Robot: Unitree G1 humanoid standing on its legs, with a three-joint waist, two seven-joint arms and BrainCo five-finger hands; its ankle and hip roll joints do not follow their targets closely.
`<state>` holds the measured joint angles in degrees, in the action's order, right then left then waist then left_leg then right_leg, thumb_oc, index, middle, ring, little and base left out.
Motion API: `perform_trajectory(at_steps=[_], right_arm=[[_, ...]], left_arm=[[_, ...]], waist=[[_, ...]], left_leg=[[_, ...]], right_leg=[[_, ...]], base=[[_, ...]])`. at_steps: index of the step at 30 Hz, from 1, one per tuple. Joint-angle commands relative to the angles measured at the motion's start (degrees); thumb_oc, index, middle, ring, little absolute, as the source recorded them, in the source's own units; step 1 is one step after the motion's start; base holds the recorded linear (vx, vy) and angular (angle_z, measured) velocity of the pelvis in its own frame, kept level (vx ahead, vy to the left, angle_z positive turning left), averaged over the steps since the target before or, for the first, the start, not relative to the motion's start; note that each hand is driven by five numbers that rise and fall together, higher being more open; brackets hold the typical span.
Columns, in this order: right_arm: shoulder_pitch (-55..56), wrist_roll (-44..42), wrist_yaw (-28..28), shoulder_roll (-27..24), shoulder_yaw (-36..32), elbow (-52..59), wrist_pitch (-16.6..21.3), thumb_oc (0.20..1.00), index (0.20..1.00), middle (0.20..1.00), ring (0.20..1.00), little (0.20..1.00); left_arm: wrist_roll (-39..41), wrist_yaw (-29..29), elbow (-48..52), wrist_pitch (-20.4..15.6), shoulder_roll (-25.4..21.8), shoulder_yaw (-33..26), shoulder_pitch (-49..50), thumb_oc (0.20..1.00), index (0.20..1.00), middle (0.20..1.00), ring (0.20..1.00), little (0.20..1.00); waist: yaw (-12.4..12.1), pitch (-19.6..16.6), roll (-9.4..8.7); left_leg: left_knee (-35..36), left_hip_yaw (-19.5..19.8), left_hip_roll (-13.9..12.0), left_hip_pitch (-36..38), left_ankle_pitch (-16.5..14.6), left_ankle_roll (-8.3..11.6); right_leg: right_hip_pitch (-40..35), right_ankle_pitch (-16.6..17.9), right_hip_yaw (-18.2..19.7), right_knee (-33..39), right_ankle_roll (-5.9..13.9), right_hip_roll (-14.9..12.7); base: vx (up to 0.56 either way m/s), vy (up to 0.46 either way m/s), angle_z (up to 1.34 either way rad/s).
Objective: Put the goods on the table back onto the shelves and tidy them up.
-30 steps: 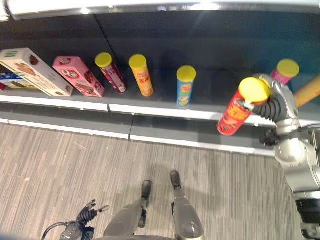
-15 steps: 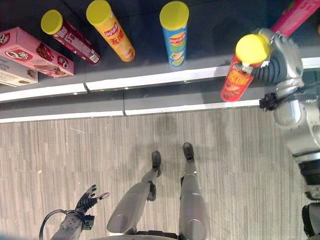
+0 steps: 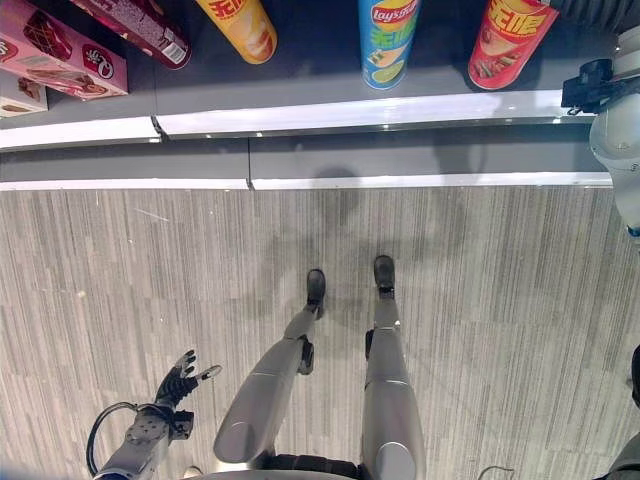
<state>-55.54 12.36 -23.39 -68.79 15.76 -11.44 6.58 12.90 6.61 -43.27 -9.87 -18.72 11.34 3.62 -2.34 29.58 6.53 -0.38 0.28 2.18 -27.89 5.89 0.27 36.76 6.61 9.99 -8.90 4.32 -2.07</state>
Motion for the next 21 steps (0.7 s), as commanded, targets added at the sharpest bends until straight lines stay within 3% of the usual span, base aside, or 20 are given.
perform_trajectory(at_steps=[1, 17, 21], right_arm=[[-5.6, 1.1, -4.0, -4.7, 2.0, 2.2, 0.4, 0.2, 0.2, 0.2, 0.2, 0.2], [-19.4, 2.2, -9.9, -2.9, 10.2, -9.9, -3.0, 0.2, 0.2, 0.2, 0.2, 0.2], [-19.4, 1.7, -11.6, -2.2, 9.3, -11.5, -3.6, 0.2, 0.2, 0.2, 0.2, 0.2]], left_arm=[[2.3, 1.3, -1.0, -0.3, -3.3, -1.0, 2.6, 1.0, 1.0, 1.0, 1.0, 1.0], [3.7, 2.7, -0.7, -1.0, -3.2, 0.9, 0.9, 1.0, 1.0, 1.0, 1.0, 1.0], [3.7, 2.7, -0.7, -1.1, -2.7, 1.8, 0.7, 1.0, 1.0, 1.0, 1.0, 1.0]], waist=[[-0.3, -1.7, -2.66], [-2.2, -1.8, -0.64], [-2.2, -1.8, 0.12]], left_leg=[[-5.6, 3.8, -1.0, -4.8, -4.0, 3.81], [-4.3, 4.6, -0.1, -5.7, -3.0, 4.06], [-4.2, 4.8, 0.2, -6.0, -2.9, 4.08]], right_leg=[[-1.7, -6.2, 1.0, -0.3, 3.28, -2.8], [-0.4, -6.2, 0.2, -0.6, 3.33, -3.3], [-0.1, -6.3, 0.1, -0.7, 3.37, -3.4]], base=[[0.0, 0.0, 0.0], [0.0, 0.001, 0.03], [0.0, 0.0, 0.0]])
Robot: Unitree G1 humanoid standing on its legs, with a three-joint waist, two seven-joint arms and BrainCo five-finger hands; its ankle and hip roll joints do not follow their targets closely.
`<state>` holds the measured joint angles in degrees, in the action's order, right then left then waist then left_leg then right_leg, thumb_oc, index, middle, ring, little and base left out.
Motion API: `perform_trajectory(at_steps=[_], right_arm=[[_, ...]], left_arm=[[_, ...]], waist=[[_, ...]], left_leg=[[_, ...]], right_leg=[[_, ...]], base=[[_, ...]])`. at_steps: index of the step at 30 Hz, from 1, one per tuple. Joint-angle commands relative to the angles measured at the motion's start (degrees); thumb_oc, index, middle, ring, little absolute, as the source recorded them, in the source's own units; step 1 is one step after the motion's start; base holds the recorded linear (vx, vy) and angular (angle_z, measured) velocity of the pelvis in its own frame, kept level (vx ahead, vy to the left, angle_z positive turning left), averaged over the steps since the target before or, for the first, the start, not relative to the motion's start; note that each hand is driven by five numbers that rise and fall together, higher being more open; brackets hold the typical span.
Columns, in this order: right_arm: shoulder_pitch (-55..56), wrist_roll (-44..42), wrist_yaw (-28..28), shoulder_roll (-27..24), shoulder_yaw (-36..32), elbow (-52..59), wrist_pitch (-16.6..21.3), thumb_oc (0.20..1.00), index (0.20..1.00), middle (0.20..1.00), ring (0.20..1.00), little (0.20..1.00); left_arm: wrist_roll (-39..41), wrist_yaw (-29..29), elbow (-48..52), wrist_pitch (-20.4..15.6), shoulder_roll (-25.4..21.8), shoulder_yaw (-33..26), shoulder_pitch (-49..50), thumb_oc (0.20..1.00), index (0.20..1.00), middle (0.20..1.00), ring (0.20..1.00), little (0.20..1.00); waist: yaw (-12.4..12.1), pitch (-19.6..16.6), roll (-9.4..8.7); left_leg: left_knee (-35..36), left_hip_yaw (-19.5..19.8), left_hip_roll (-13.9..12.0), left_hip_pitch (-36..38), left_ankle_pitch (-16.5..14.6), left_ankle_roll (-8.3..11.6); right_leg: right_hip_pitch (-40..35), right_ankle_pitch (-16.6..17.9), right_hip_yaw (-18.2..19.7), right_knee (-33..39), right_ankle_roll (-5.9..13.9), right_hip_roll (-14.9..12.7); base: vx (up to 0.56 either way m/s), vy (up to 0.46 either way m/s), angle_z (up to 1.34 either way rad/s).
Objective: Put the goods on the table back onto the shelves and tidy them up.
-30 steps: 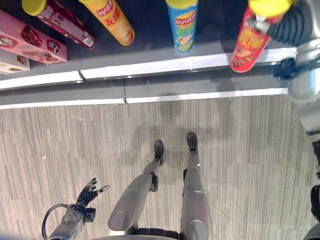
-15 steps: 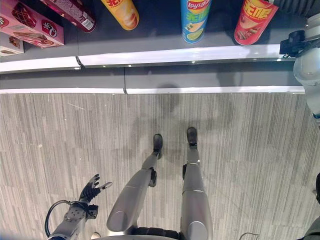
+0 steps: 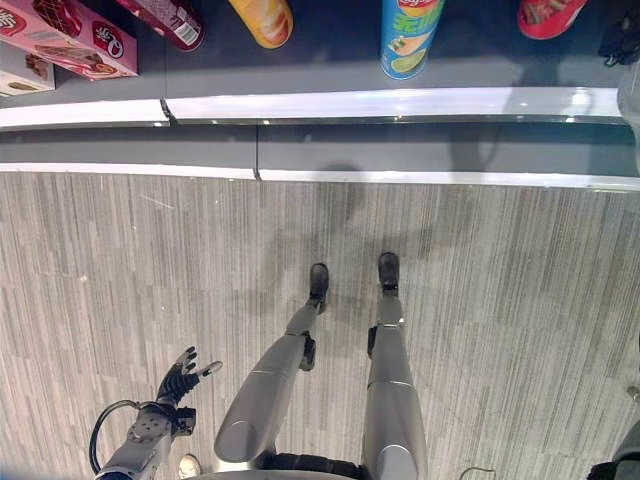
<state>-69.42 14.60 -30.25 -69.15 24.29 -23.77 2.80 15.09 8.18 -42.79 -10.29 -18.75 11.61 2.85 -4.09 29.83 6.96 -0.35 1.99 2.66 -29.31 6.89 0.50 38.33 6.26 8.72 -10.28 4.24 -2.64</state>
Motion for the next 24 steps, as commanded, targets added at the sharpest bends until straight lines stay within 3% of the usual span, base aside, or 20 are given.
perform_trajectory(at_steps=[1, 14, 24], right_arm=[[-5.4, -0.6, -4.7, -1.8, 0.7, 0.9, 0.1, 0.2, 0.2, 0.2, 0.2, 0.2], [1.7, -4.3, -8.8, 5.0, -8.9, 1.1, 0.6, 0.2, 0.2, 0.2, 0.2, 0.2], [4.7, -2.2, -9.4, 5.3, -10.7, 2.2, -0.5, 0.2, 0.2, 0.2, 0.2, 0.2]], left_arm=[[1.5, 1.2, -1.1, -0.7, -2.8, 1.5, 1.5, 1.0, 1.0, 1.0, 1.0, 1.0], [1.7, 1.8, -1.8, -0.4, -1.2, 3.0, 0.3, 1.0, 1.0, 1.0, 1.0, 1.0], [1.2, 2.4, -2.1, -0.3, -0.7, 3.0, -0.4, 1.0, 1.0, 1.0, 1.0, 1.0]], waist=[[-0.5, -2.1, -0.33], [-0.8, -1.9, 1.57], [-0.2, -1.5, 2.19]], left_leg=[[-4.2, 3.1, -0.3, -4.6, -3.9, 3.85], [-4.6, 3.1, 0.4, -5.0, -4.1, 3.76], [-5.0, 2.6, 0.6, -5.3, -4.2, 3.83]], right_leg=[[-1.7, -6.0, 1.3, 0.6, 3.44, -2.8], [-1.3, -6.2, 1.0, 0.2, 3.5, -3.2], [-0.7, -6.1, 0.9, -0.1, 3.57, -3.4]], base=[[0.01, 0.009, 0.03], [0.0, 0.003, 0.02], [0.0, 0.001, 0.0]])
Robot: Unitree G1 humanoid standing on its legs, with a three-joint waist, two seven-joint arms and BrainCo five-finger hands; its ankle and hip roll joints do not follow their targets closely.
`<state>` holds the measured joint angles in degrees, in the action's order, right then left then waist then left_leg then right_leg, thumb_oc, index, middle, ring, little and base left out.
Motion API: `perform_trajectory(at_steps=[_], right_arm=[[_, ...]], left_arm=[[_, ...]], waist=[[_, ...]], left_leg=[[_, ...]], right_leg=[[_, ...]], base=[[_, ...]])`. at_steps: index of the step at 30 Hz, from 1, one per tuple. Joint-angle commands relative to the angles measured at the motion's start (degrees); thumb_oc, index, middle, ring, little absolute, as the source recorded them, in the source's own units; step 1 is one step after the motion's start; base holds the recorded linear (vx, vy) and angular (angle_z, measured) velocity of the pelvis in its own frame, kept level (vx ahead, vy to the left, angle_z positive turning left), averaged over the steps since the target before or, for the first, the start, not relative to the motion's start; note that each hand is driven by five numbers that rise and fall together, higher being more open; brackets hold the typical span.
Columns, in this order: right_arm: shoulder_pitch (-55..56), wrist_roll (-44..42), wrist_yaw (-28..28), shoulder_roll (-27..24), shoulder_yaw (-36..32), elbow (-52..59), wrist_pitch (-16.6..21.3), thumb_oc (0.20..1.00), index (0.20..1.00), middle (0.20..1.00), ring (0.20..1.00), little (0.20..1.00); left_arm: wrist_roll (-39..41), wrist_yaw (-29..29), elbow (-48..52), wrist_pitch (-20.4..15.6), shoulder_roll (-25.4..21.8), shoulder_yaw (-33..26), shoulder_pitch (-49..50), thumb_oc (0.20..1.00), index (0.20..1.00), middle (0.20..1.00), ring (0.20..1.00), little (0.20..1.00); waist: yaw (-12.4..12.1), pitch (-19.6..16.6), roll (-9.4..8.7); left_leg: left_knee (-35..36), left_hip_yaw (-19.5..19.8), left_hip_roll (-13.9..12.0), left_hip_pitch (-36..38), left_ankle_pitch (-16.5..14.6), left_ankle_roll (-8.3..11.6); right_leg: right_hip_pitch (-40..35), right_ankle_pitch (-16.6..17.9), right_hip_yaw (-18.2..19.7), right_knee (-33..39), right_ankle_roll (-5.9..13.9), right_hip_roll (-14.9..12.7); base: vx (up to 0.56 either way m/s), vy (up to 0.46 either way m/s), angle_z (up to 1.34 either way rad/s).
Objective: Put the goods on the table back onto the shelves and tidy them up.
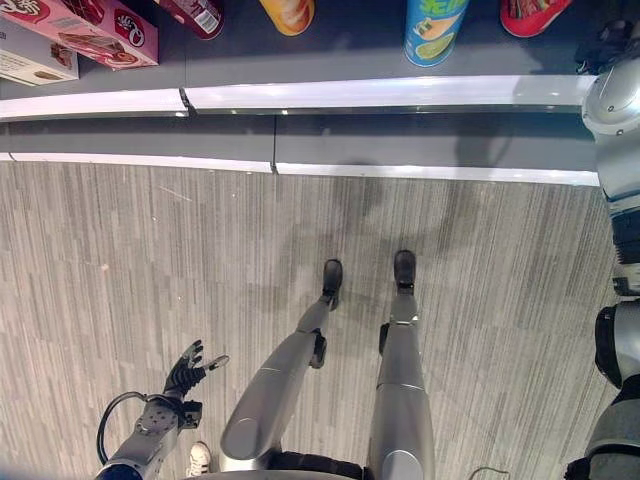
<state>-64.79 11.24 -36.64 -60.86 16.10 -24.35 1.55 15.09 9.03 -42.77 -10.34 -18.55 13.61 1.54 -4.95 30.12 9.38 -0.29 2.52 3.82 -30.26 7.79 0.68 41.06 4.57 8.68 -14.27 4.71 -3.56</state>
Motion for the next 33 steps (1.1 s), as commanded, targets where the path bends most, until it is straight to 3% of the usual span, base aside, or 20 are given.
perform_trajectory(at_steps=[1, 33], right_arm=[[0.4, 1.3, -3.1, -2.9, -2.8, 3.1, 0.8, 0.2, 0.2, 0.2, 0.2, 0.2], [-2.2, 2.8, -2.6, -5.0, 1.4, -1.0, -0.5, 0.2, 0.2, 0.2, 0.2, 0.2]], left_arm=[[1.1, 1.5, -2.3, -0.2, -0.9, 1.0, 0.8, 1.0, 1.0, 1.0, 1.0, 1.0], [0.4, 1.8, -2.8, -0.4, -0.8, 2.1, -0.2, 1.0, 1.0, 1.0, 1.0, 1.0]], waist=[[0.6, -1.7, -0.29], [1.2, -2.0, -0.48]], left_leg=[[-5.1, 2.0, -0.5, -4.4, -5.2, 3.65], [-4.3, 2.0, -0.4, -3.4, -4.8, 3.84]], right_leg=[[-3.4, -4.4, 1.0, 3.8, 3.07, -2.4], [-3.8, -4.0, 0.6, 4.0, 3.21, -2.5]], base=[[0.0, 0.0, 0.0], [0.0, 0.0, 0.0]])
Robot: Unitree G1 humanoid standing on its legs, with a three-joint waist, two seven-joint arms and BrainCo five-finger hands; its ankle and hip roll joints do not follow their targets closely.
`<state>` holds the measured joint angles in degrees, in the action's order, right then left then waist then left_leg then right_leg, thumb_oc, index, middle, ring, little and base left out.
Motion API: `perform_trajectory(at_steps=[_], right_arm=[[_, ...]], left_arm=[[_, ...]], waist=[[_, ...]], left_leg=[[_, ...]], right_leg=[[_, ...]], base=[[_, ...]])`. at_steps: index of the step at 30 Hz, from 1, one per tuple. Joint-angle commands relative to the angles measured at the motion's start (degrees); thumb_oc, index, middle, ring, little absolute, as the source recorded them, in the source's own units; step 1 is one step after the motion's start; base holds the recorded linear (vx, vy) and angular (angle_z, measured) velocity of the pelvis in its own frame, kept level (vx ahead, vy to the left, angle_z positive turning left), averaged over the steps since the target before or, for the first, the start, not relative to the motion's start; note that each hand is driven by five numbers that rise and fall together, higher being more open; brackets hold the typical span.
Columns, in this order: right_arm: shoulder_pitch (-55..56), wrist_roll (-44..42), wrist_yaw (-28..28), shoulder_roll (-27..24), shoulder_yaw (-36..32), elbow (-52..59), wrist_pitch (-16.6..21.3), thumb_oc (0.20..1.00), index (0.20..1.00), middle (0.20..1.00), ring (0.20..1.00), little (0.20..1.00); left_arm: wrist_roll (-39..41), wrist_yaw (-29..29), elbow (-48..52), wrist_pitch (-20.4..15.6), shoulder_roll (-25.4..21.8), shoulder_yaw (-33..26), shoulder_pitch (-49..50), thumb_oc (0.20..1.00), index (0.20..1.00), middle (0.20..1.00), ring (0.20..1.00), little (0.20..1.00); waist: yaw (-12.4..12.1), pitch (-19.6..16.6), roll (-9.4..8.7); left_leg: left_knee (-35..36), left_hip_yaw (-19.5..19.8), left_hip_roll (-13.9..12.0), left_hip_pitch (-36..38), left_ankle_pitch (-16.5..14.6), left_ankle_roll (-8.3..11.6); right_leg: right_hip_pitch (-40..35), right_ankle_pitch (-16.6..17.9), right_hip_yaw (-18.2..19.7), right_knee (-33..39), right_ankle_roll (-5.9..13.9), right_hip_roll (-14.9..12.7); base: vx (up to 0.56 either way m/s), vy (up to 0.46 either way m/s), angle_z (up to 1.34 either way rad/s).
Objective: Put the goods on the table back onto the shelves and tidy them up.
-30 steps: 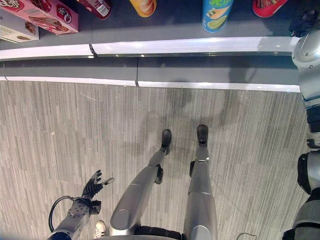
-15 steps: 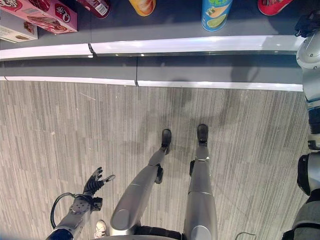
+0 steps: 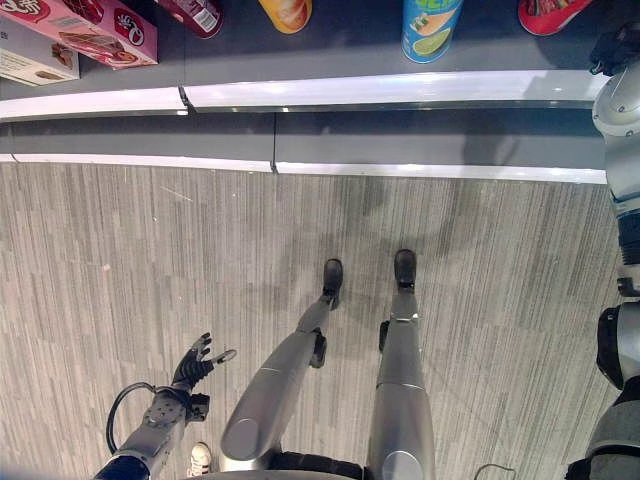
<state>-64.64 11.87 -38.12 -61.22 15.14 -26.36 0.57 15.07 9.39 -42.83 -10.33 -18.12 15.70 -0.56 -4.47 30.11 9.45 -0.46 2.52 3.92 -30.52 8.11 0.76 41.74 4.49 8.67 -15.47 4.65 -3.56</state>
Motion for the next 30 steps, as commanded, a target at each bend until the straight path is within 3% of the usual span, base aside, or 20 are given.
perform_trajectory(at_steps=[1, 10, 11, 12, 13, 30], right_arm=[[-2.4, 2.2, -1.2, -4.6, 2.4, 0.9, 0.4, 0.2, 0.2, 0.2, 0.2, 0.2], [-3.2, 2.2, -1.1, -4.9, 3.5, -0.2, 0.2, 0.2, 0.2, 0.2, 0.2, 0.2], [-3.3, 2.2, -1.1, -4.9, 3.6, -0.3, 0.2, 0.335, 0.335, 0.335, 0.335, 0.335], [-3.4, 2.2, -1.1, -4.9, 3.7, -0.4, 0.2, 0.736, 0.736, 0.736, 0.736, 0.736], [-3.4, 2.3, -1.2, -4.9, 3.6, -0.4, 0.2, 1.0, 1.0, 1.0, 1.0, 1.0], [-2.0, 4.2, -2.8, -4.9, 1.6, 2.1, -0.6, 1.0, 1.0, 1.0, 1.0, 1.0]], left_arm=[[0.5, 1.5, -2.8, -0.4, -1.2, 0.1, 1.9, 1.0, 1.0, 1.0, 1.0, 1.0], [0.3, 1.5, -3.2, -0.4, -1.1, 0.2, 1.8, 1.0, 1.0, 1.0, 1.0, 1.0], [0.3, 1.5, -3.2, -0.4, -1.1, 0.3, 1.8, 1.0, 1.0, 1.0, 1.0, 1.0], [0.3, 1.5, -3.1, -0.4, -1.1, 0.3, 1.7, 1.0, 1.0, 1.0, 1.0, 1.0], [0.3, 1.5, -3.1, -0.4, -1.1, 0.2, 1.8, 1.0, 1.0, 1.0, 1.0, 1.0], [0.0, 1.5, -3.4, -0.1, -0.9, 0.0, 1.7, 1.0, 1.0, 1.0, 1.0, 1.0]], waist=[[0.7, -2.0, -0.56], [0.9, -2.0, -0.82], [0.9, -2.1, -0.83], [0.9, -2.1, -0.84], [0.8, -2.1, -0.81], [0.8, -2.8, -0.68]], left_leg=[[-4.1, 2.0, -0.5, -3.2, -5.1, 3.76], [-4.1, 2.0, -0.6, -3.2, -5.0, 3.78], [-4.0, 2.0, -0.6, -3.2, -5.0, 3.79], [-4.0, 2.0, -0.6, -3.1, -5.1, 3.78], [-4.0, 2.0, -0.6, -3.1, -5.0, 3.77], [-3.8, 2.0, -0.6, -2.6, -5.1, 3.89]], right_leg=[[-4.5, -3.9, 0.6, 5.2, 3.27, -2.6], [-4.5, -3.8, 0.3, 5.2, 3.27, -2.6], [-4.5, -3.8, 0.3, 5.2, 3.27, -2.6], [-4.5, -3.8, 0.3, 5.2, 3.27, -2.6], [-4.5, -3.8, 0.3, 5.2, 3.29, -2.6], [-5.0, -4.0, 0.0, 5.0, 3.28, -2.6]], base=[[0.0, 0.0, 0.0], [0.0, 0.0, 0.0], [0.0, 0.0, 0.0], [0.0, 0.0, 0.0], [0.0, 0.0, 0.0], [0.0, 0.0, 0.0]])
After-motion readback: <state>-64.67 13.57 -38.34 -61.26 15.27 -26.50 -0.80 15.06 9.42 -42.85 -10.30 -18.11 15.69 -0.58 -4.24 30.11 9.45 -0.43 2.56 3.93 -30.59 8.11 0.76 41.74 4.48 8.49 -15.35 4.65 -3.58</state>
